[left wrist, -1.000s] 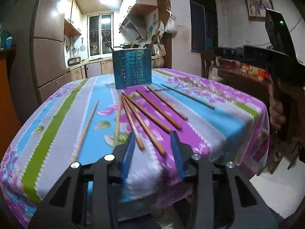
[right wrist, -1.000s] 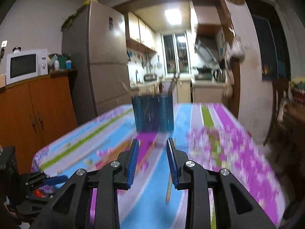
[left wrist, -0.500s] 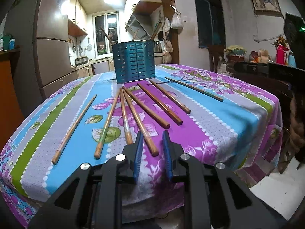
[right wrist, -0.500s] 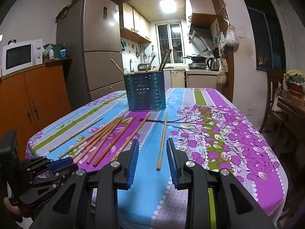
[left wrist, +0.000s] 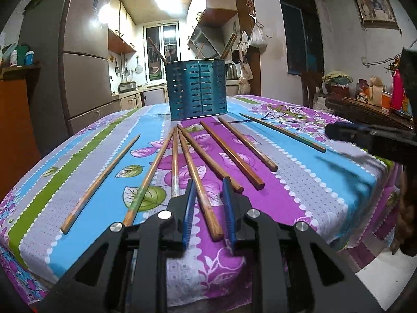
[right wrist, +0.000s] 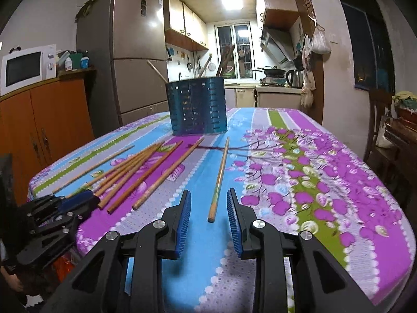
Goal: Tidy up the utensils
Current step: 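Return the left gripper to a third chopstick and close while the right gripper grasps another, then lift the left gripper's chopstick over the holder while the right gripper lowers its chopstick in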
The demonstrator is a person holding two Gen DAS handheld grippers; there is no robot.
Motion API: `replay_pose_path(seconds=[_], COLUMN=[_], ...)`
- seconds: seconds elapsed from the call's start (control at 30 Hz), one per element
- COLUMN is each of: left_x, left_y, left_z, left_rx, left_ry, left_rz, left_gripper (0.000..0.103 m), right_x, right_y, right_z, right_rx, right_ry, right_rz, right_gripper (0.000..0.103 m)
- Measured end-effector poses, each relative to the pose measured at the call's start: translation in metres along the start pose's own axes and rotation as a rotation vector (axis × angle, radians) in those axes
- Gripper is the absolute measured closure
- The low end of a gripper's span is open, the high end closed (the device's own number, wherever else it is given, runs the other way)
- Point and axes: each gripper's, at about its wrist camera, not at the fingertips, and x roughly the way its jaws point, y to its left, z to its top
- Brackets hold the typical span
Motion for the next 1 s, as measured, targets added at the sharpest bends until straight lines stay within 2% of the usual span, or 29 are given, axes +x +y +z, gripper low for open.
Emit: replay_pose_path(seconds=[0.3, 0.4, 0.47, 0.63, 0.7, 1.0], left_x=[-0.003, -0.002, -0.002, -0.002, -0.001, -0.008], left_y=[-0.002, -0.002, -0.001, -0.002, -0.001, 0.007], left_z=[-0.003, -0.002, -0.002, 0.0, 0.001, 0.008], left_rx=[-0.006, -0.013, -0.014, -0.006, -0.006, -0.011], left_ry=[-0.02, -0.022, -0.024, -0.016, -0.012, -0.017], left_rz=[0.014, 0.013, 0.012, 0.015, 0.02, 0.024], left_gripper=[0.083, 0.083, 0.084, 0.09, 0.097, 0.098], right_x=[0.023, 0.024, 0.023, 0.02, 0.019, -0.002], right_y=[-0.002, 0.0, -0.002, -0.004, -0.005, -0.004], right_z=[-0.01, -0.012, -0.014, -0.016, -0.016, -0.002], right_rx=[0.008, 0.006, 0.015, 0.036, 0.045, 0.012], right_ry=[0.024, 0.011, -0.003, -0.02, -0.023, -0.061], right_rz=[-0.025, -0.038, -0.048, -0.051, -0.053, -0.067], right_gripper=[0.08, 0.087, 0.095, 0.096, 0.096, 0.096])
